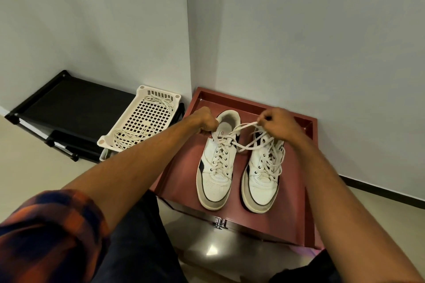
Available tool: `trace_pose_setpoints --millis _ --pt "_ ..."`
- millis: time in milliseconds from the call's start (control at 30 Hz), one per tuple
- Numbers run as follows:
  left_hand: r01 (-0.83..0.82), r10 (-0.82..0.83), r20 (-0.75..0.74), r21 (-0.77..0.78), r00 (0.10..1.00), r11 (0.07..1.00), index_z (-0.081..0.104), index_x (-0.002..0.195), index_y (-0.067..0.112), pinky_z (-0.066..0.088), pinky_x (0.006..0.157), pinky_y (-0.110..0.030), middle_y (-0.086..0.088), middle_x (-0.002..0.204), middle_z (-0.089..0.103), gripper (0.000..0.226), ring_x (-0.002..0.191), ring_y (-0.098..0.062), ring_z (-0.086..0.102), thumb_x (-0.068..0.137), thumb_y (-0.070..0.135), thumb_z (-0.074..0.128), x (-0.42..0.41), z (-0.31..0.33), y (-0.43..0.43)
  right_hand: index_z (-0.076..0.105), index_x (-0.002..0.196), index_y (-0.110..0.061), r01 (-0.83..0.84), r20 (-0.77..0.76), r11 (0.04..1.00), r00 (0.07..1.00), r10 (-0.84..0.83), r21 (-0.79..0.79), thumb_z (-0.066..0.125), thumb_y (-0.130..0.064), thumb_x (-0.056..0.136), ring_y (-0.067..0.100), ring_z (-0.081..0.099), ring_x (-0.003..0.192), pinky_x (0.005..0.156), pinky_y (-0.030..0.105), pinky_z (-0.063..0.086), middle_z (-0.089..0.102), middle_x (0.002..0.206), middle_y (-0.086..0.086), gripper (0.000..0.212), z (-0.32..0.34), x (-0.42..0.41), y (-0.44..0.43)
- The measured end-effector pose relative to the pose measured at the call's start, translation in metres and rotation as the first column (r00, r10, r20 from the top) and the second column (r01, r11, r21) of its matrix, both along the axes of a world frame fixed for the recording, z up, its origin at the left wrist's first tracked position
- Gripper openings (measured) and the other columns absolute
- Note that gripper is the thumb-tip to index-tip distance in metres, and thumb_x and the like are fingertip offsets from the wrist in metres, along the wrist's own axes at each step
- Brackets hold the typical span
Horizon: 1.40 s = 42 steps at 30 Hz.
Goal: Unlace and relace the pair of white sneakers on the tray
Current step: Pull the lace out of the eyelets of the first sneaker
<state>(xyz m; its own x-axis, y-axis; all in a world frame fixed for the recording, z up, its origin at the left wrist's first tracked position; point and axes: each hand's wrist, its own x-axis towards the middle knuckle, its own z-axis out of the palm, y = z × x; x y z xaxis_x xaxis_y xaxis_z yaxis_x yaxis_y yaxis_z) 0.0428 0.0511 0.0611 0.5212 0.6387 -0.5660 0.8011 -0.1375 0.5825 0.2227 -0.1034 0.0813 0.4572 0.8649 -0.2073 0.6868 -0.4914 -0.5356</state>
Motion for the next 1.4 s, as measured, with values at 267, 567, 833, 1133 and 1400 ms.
trace_pose_setpoints --millis 267,567,833,1133,1400 --pt "0.007 -0.008 0.004 0.098 1.0 0.995 0.07 0.082 -0.001 0.043 0.045 -0.024 -0.008 0.064 0.068 0.009 0.047 -0.015 0.061 0.083 0.007 0.066 0.0 -0.007 -0.003 0.074 0.072 -0.028 0.028 -0.119 0.997 0.993 -0.018 0.078 0.068 -0.018 0.094 -0.005 0.059 0.055 0.065 0.026 0.048 0.069 0.066 -0.015 0.025 0.001 -0.002 -0.009" --pt "0.266 -0.394 0.218 0.45 0.893 0.853 0.076 0.104 0.019 0.049 0.074 -0.021 0.008 0.096 0.068 0.019 0.075 -0.006 0.061 0.086 0.019 0.07 -0.015 -0.006 -0.021 0.074 0.12 -0.017 0.132 -0.034 0.968 0.991 -0.127 0.213 0.069 -0.023 0.094 0.016 0.069 0.103 0.094 0.033 0.053 0.074 0.113 -0.001 0.027 -0.021 -0.032 0.04" --pt "0.259 -0.37 0.268 0.372 0.89 0.891 0.066 0.085 0.015 0.053 0.068 -0.029 0.001 0.08 0.07 0.011 0.07 -0.015 0.067 0.081 0.011 0.075 -0.009 -0.014 -0.029 0.074 0.091 -0.034 0.011 -0.001 0.993 1.0 -0.011 0.122 0.064 -0.019 0.084 0.006 0.067 0.073 0.067 0.029 0.054 0.072 0.08 -0.014 0.019 -0.033 -0.04 -0.001" --pt "-0.276 0.684 0.554 -0.644 0.475 0.714 0.056 0.082 0.017 0.014 0.036 -0.017 0.001 0.053 0.051 0.015 0.041 -0.007 0.031 0.084 0.004 0.05 -0.029 0.011 -0.019 0.072 0.108 -0.036 -0.143 -0.015 0.99 0.99 0.144 0.016 0.069 -0.021 0.081 0.003 0.068 0.08 0.078 0.036 0.059 0.072 0.079 -0.015 0.031 -0.033 -0.039 -0.006" --pt "-0.365 0.896 0.418 -0.819 0.151 0.443 0.067 0.079 0.015 0.009 0.05 -0.022 0.002 0.059 0.05 0.024 0.045 -0.01 0.028 0.082 0.032 0.05 -0.107 0.001 0.02 0.068 0.124 -0.028 -0.174 0.103 0.98 0.981 0.164 0.092 0.076 -0.03 0.082 0.008 0.062 0.092 0.085 0.037 0.056 0.07 0.108 -0.01 0.043 -0.04 -0.042 -0.01"
